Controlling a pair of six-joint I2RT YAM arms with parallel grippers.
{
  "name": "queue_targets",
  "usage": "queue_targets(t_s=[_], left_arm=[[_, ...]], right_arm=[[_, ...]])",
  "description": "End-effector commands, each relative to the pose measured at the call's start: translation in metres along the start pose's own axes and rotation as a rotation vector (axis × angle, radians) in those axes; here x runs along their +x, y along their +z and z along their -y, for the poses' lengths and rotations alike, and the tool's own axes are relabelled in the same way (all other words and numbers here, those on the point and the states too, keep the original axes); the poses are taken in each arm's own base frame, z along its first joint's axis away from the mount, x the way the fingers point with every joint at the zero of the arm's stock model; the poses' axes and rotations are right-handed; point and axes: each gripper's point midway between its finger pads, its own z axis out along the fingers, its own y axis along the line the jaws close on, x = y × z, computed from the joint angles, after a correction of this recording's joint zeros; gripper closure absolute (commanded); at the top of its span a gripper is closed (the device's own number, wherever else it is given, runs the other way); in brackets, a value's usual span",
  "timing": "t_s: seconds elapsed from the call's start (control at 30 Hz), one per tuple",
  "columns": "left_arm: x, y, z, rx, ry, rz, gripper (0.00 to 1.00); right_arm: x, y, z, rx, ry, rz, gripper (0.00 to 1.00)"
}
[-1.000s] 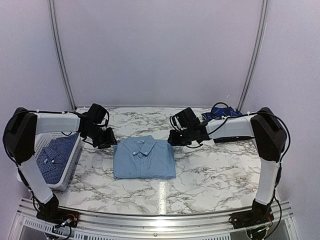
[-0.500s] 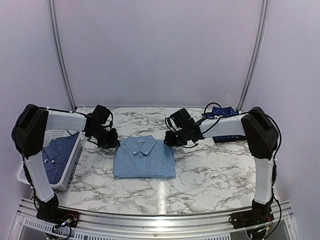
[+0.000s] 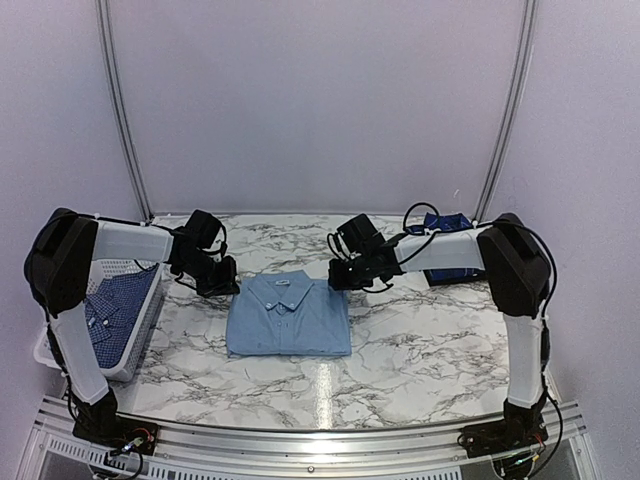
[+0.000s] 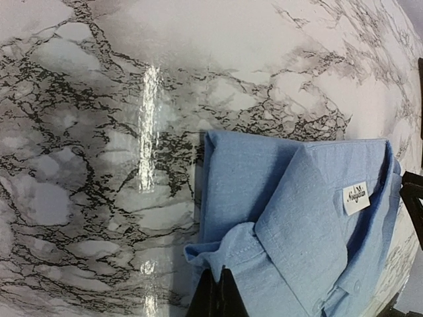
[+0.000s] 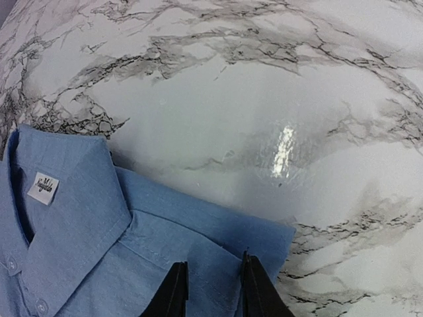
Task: Fold and stack the long sleeve shirts
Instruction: Adjust the square-folded shirt at the center of the board.
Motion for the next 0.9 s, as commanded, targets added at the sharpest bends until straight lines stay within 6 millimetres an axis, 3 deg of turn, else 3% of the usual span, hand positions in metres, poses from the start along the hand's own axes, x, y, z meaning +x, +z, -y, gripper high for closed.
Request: queue_targets(t_s=[0.0,0.4,0.63,0.87], left_arm=[[-0.012,0.000,0.010,0.033,0.012,0.024,1.00],[-0.012,-0.001,0.013,0.039,0.015,0.025,1.00],[-0.013,0.000,0.017,0.045,0.020,0.025,1.00],[-0.015,-0.005,0.024,0.054,0.036,0.039,1.00]], right_arm=[[-0.008,0.007,0.001,0.019,-0.007,0.011,0.77],[-0.004,0.007,0.013,0.077,-0.004,0.000,0.79],[-0.005,0.010,0.007,0.049,-0.006,0.004,0.80],[-0.010,0.002,-0.006,0.030,-0.022,0.022,0.99]])
